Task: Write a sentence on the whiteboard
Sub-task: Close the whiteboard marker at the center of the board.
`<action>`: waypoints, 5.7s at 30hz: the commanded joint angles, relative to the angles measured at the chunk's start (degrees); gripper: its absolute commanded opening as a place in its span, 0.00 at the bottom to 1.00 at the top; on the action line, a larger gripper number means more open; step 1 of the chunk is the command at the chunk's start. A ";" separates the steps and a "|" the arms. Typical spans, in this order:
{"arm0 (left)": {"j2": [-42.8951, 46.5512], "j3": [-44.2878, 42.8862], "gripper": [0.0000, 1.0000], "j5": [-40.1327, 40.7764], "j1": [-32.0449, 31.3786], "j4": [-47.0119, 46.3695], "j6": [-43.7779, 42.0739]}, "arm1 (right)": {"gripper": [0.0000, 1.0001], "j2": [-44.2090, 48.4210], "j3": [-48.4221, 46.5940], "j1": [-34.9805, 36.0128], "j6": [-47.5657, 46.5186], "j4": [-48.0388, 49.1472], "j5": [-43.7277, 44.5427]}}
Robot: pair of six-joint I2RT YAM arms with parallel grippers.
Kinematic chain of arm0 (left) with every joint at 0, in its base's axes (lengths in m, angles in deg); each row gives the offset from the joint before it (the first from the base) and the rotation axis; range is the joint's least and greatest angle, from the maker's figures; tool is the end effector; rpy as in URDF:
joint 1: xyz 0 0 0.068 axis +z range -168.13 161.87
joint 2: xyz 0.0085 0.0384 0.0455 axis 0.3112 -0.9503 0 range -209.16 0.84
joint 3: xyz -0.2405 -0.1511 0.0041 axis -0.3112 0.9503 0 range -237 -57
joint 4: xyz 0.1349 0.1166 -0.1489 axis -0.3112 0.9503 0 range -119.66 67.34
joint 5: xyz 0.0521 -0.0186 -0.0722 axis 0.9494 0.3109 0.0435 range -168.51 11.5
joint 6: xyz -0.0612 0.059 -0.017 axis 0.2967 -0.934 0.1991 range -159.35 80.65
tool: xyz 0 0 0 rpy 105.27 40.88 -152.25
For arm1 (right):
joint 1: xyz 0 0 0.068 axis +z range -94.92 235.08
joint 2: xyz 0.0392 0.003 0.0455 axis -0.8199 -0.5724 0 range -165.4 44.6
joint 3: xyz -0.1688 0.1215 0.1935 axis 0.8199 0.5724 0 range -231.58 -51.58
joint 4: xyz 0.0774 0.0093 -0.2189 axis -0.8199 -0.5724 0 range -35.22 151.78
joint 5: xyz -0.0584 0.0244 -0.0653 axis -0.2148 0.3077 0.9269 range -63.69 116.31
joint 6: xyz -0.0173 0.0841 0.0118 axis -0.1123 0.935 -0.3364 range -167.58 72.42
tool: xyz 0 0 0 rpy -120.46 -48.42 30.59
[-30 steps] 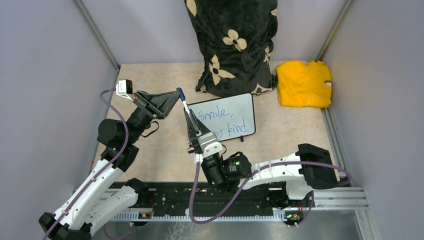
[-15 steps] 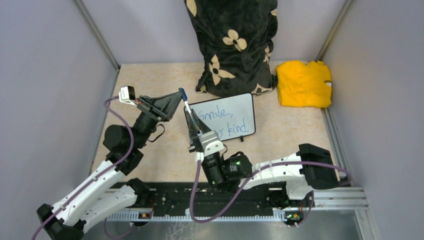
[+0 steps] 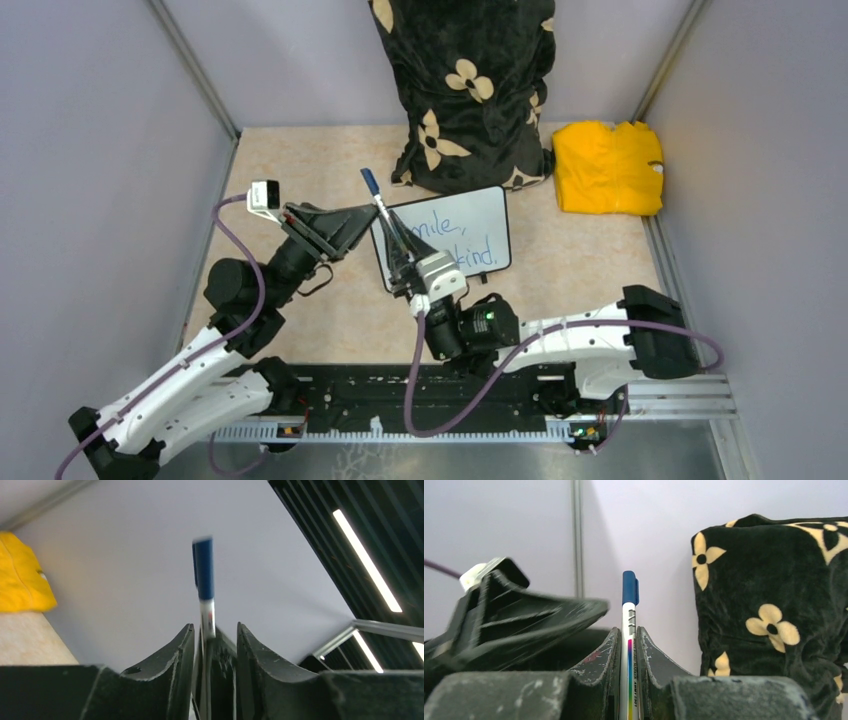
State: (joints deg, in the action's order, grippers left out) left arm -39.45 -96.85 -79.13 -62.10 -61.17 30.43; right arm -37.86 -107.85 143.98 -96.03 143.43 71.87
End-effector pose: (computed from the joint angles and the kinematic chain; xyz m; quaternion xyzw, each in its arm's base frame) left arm 0.1095 -0.1067 0.4279 -0.1053 0.4805 -0.7306 0.4735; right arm 0.0601 0.2734 0.4514 -0.1205 0.4440 0.1965 0.8659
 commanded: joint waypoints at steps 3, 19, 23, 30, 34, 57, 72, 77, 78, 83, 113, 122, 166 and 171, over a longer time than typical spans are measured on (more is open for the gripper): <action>1.84 -1.61 0.61 -4.55 -1.92 4.15 -4.23 | 0.00 6.69 1.13 -1.19 5.46 -4.27 -4.20; -2.28 -11.09 0.84 -1.94 -1.92 3.92 -15.96 | 0.00 15.27 3.90 -0.31 17.31 -18.92 -10.52; -3.95 -12.07 0.75 -2.47 -1.96 5.24 -15.84 | 0.00 14.75 3.58 -0.31 17.20 -18.84 -10.15; -4.97 -11.64 0.51 -4.71 -1.98 4.76 -15.17 | 0.00 14.10 3.57 -0.26 16.18 -17.31 -8.94; -5.06 -10.89 0.34 -5.52 -1.91 4.83 -14.07 | 0.00 13.24 3.41 -0.31 15.14 -16.07 -7.94; -4.45 -2.68 0.00 -5.89 -4.82 4.36 -7.42 | 0.00 9.67 1.03 -2.50 14.76 -16.02 -6.98; 0.49 -4.17 0.57 5.51 -4.79 5.80 -12.96 | 0.00 14.96 3.62 -2.50 19.03 -21.61 -9.05; 0.30 -6.85 0.57 7.44 -4.73 7.65 -15.61 | 0.00 15.82 4.04 -2.48 20.16 -23.11 -9.87; 0.28 -7.16 0.56 7.80 -4.73 7.76 -15.90 | 0.00 16.04 4.06 -2.53 20.32 -23.45 -10.00; 0.30 -8.57 0.54 8.95 -4.75 7.70 -17.32 | 0.00 16.60 4.31 -2.51 20.86 -24.43 -10.26; -2.41 -1.32 0.47 -3.13 -4.90 5.23 -7.91 | 0.00 16.37 4.21 -3.47 19.23 -20.95 -7.24; -0.83 -2.34 0.61 0.11 -4.90 5.93 -10.24 | 0.00 17.28 4.85 -3.42 20.90 -23.39 -8.40; -1.91 -5.93 0.00 -1.30 -4.90 9.48 -17.28 | 0.00 17.42 5.51 -3.47 22.15 -25.88 -7.22; -1.43 -5.87 0.00 0.15 -4.91 9.86 -17.81 | 0.23 19.32 5.91 -3.47 23.64 -30.46 -9.36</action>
State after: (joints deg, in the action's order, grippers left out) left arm -41.72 -103.10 -80.13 -66.91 -51.23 13.99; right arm -21.71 -101.71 140.77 -73.41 114.03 64.72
